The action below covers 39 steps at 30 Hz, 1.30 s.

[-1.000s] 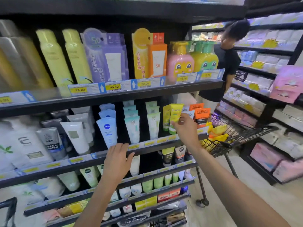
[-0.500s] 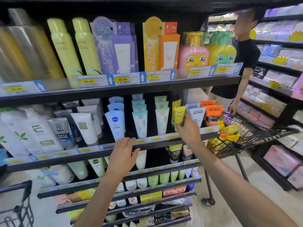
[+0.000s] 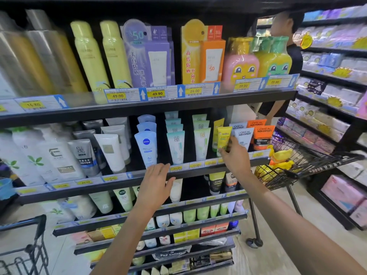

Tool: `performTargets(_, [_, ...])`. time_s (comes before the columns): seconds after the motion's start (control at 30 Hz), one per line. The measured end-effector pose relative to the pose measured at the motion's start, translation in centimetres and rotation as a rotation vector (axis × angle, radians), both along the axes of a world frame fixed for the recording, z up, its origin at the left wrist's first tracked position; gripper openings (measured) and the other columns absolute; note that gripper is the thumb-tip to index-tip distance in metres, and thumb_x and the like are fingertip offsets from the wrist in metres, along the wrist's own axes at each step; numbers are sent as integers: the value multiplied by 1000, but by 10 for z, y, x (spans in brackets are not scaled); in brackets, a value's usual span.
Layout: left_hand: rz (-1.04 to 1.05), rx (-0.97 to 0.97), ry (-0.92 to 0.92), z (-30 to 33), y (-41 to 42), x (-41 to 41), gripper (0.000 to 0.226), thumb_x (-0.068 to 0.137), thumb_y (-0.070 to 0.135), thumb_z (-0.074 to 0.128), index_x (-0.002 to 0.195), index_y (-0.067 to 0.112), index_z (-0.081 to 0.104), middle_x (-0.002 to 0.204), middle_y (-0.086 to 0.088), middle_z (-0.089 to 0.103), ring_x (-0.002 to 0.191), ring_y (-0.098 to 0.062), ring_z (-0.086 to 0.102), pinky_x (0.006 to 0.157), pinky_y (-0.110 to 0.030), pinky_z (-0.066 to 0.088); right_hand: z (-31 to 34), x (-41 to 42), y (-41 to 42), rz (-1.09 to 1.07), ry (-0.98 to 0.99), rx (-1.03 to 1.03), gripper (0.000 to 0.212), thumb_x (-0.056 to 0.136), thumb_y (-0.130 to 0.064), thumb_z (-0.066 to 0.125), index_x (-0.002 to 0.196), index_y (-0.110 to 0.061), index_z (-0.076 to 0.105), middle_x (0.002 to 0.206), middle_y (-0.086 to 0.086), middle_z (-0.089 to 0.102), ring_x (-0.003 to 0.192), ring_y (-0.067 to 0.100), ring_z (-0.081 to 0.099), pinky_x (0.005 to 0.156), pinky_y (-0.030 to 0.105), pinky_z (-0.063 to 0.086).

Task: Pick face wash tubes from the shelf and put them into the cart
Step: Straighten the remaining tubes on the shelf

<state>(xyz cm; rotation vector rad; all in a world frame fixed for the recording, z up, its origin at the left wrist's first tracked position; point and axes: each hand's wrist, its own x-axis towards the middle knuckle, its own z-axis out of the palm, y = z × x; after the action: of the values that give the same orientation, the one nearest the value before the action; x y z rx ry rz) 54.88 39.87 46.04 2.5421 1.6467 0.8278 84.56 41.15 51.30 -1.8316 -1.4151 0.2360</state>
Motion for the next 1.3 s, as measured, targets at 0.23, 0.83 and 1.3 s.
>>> performTargets(0.23, [36,-119,-119,16,-3,6,59,104,41,55,154,12,41,150,-6,50,140,-24,45,117,-41,40,-2,-28,-37,-50,12,160,48,99,-30,68,141,-13,54,125,6,71,114,25,67,87,34,50])
performTargets(0.83, [193,-303,-520,39,34,56,64,90,28,76,140,17,39,111,-7,72,94,-26,70,78,-50,60,-3,-76,15,-75,119,-29,67,81,-43,81,136,-16,52,108,0,74,100,28,71,77,45,59])
performTargets(1.3, [147,-262,-428,42,31,52,28,95,27,72,116,16,57,115,-4,72,102,-21,70,81,-44,61,-10,-72,6,-16,62,11,30,87,-36,80,105,-19,63,93,0,71,84,23,68,67,36,53])
